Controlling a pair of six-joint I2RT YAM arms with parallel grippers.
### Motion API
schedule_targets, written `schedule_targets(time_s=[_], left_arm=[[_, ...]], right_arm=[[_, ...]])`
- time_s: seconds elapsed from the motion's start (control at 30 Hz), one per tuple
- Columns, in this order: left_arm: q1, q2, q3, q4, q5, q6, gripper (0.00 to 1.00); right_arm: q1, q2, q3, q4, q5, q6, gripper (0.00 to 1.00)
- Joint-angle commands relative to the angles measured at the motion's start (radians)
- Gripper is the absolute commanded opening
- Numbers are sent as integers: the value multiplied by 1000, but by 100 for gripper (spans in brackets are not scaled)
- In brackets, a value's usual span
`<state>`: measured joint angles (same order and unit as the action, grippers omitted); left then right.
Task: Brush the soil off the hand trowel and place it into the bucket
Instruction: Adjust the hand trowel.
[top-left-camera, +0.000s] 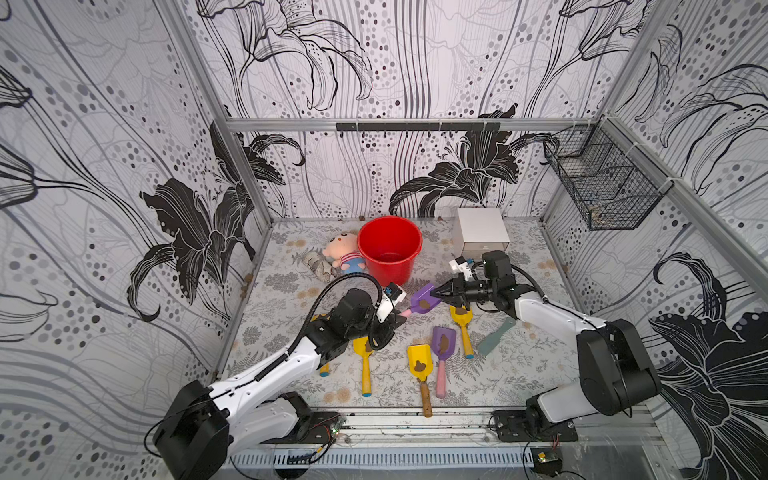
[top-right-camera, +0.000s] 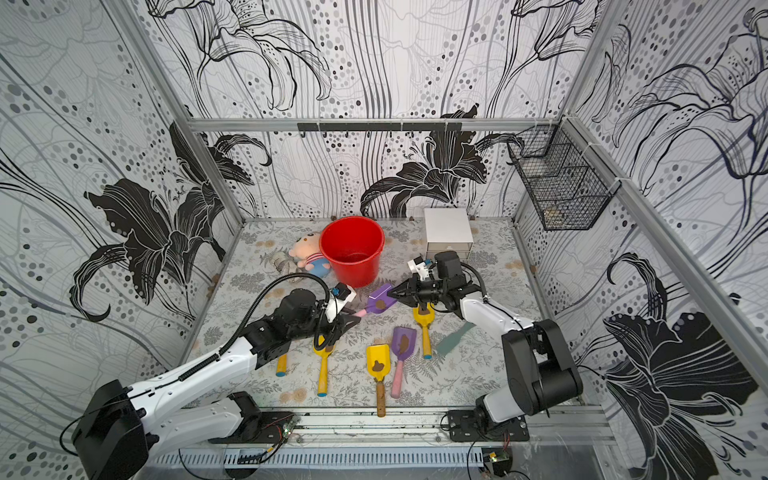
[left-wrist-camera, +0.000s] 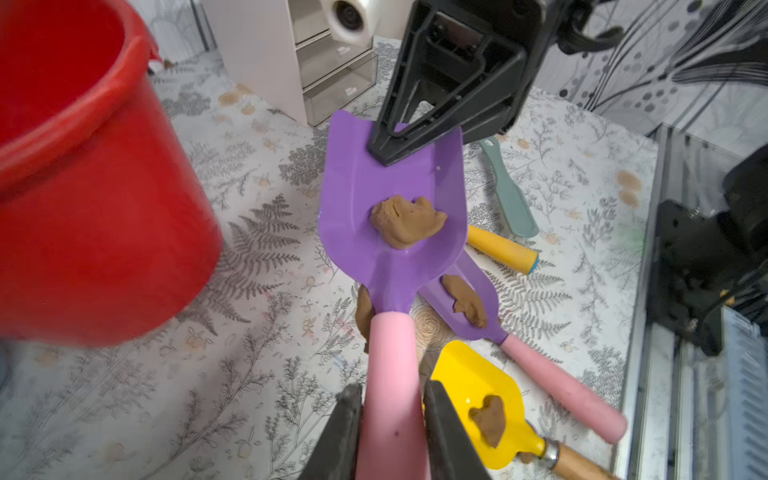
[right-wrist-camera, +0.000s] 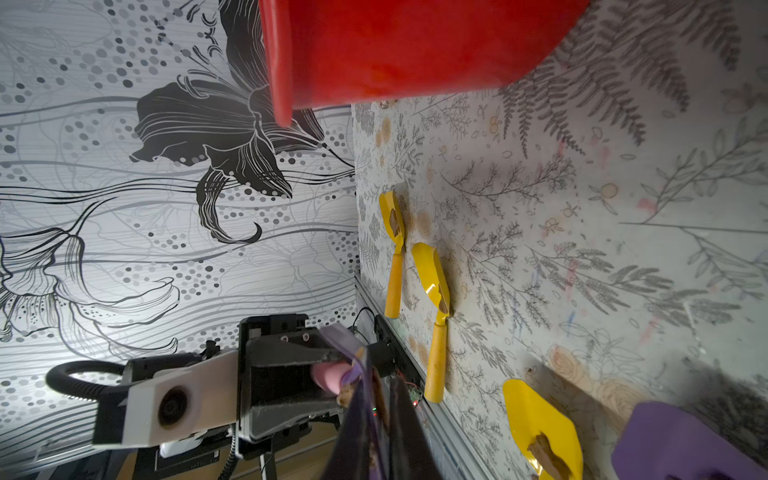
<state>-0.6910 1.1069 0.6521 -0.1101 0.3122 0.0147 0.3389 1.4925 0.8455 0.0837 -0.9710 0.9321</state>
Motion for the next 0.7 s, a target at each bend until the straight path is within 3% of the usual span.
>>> schedule_targets(time_s=[0.0,0.03,0.07,0.17,0.2,0.23,0.3,0.47,0.57,0.67], left_arm=[[-2,-4,-4,43,-19,-14,3],[-1,-7,-7,41,-22,-26,0],[-1,-4,-11,42,-30,-39,0],[-1,-2,-22,39,-75,-83,0],[-1,-2,-28,39,-98,-106,0],[-1,1,-37,41,-134,-134,0],[-2,2,-57,44,-199,-194,0],[-12,18,-96,66,-269,-314,0],[-31,34,-104,102,-278,-329,0],[-38,57,-97,123,-277,-322,0]], right_arm=[[7,9,32,-53,8,-58,0],[6,11,36,-63,17,-70,0],[6,12,45,-95,34,-95,9],[0,-4,67,-215,113,-186,43],[-8,-15,72,-251,143,-214,60],[-20,-33,72,-302,187,-245,68],[-51,-79,62,-399,301,-307,73],[-94,-233,-7,-647,784,-428,80],[-189,-263,-86,-621,801,-441,82],[-221,-175,-65,-596,767,-469,83]])
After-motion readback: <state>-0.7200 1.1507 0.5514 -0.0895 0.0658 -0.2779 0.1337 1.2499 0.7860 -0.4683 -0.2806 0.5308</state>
